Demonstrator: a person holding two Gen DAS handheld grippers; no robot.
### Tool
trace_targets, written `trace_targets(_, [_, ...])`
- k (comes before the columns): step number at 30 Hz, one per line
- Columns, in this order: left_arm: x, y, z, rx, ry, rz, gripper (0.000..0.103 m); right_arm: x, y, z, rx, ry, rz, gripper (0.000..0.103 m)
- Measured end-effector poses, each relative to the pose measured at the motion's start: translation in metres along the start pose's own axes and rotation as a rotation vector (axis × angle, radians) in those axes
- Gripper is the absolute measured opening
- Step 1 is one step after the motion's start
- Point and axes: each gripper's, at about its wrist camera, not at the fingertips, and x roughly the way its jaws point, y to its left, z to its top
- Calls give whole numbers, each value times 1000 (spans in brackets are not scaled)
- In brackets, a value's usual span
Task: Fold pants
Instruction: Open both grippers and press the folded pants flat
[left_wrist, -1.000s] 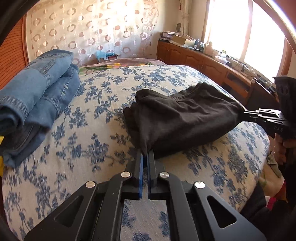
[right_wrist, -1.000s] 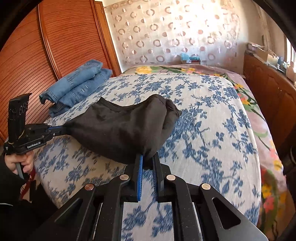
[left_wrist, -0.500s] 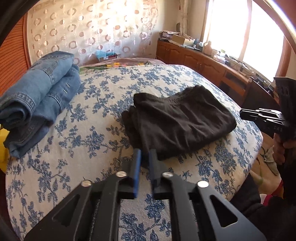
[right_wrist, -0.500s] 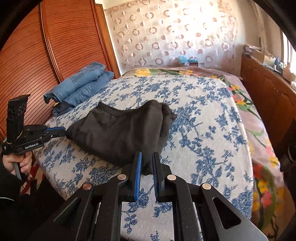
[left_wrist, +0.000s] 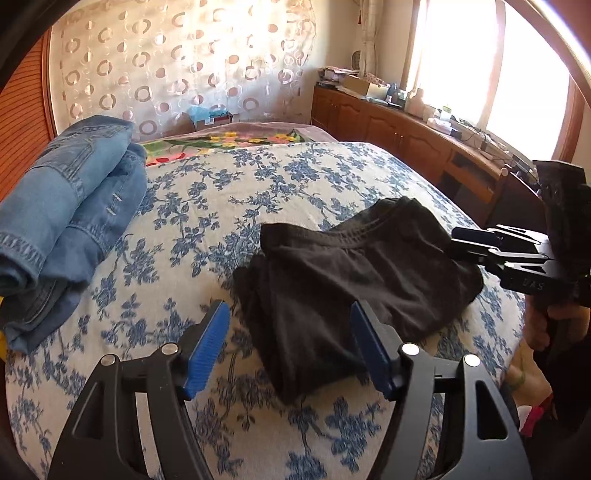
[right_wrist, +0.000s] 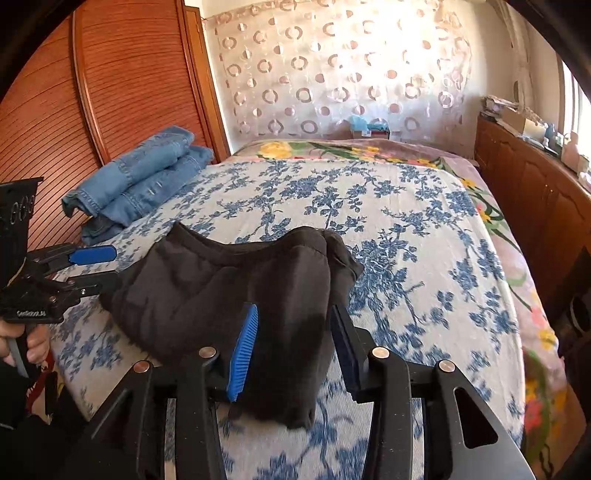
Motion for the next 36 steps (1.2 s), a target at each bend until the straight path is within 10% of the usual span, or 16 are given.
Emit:
trace_targets(9, [21, 1, 2, 6, 35, 7, 49, 19, 2, 31, -15, -5, -8, 42])
trace_targets(20, [21, 7, -4, -20, 23, 2, 6, 46, -3, 44, -43, 24, -49, 8])
trace_targets(30, [15, 13, -7, -60, 18, -2, 6, 46, -2, 34, -40, 25, -63, 20])
trace_targets(36, [17, 16, -2, -56, 42, 28, 47, 42, -2, 30, -59, 25, -78, 42])
